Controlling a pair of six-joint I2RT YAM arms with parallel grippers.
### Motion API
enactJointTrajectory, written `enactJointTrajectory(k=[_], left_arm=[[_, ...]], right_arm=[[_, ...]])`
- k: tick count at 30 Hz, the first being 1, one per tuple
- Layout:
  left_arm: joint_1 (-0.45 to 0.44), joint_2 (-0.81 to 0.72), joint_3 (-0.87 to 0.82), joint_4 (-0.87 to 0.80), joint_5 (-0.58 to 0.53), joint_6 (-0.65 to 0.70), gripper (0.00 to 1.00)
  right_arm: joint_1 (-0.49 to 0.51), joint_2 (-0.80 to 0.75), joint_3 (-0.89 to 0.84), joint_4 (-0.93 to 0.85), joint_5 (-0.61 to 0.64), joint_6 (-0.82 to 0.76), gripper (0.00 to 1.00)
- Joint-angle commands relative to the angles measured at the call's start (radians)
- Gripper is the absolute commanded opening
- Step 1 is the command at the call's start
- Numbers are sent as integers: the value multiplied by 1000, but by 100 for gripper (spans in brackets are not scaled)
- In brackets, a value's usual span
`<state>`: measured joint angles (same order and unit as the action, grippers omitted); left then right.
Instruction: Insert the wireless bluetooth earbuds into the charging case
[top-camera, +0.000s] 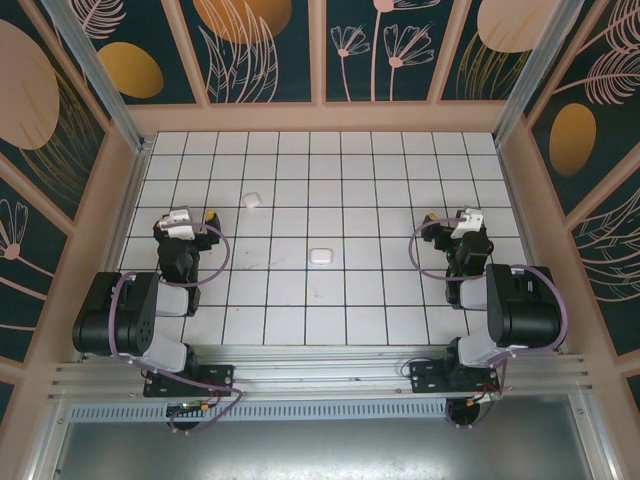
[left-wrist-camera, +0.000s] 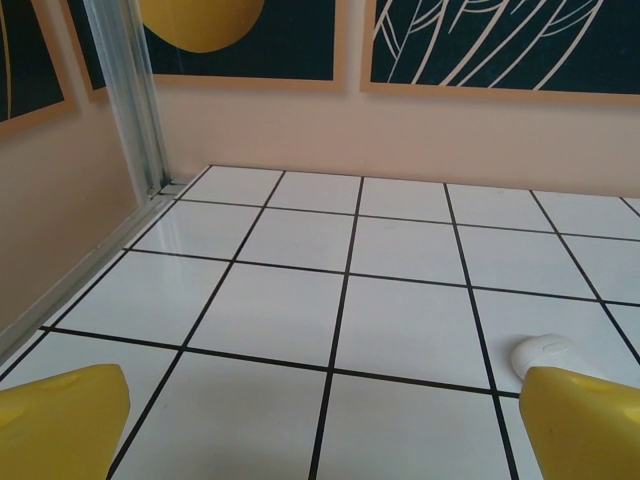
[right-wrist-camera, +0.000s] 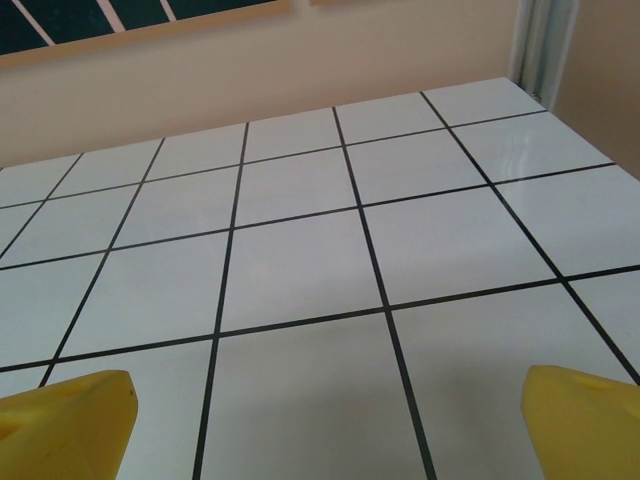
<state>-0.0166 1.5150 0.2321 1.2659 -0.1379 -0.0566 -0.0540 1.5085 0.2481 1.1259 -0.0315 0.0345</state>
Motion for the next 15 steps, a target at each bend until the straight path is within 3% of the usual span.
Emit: enactJointTrajectory(k=[1,15], left_arm=[[6,5,4,6,11,-13,98],[6,4,4,4,11,-12,99]], right_arm=[[6,13,19,46,-34,-18,99],[10,30,-1,95,-30,-20,99]])
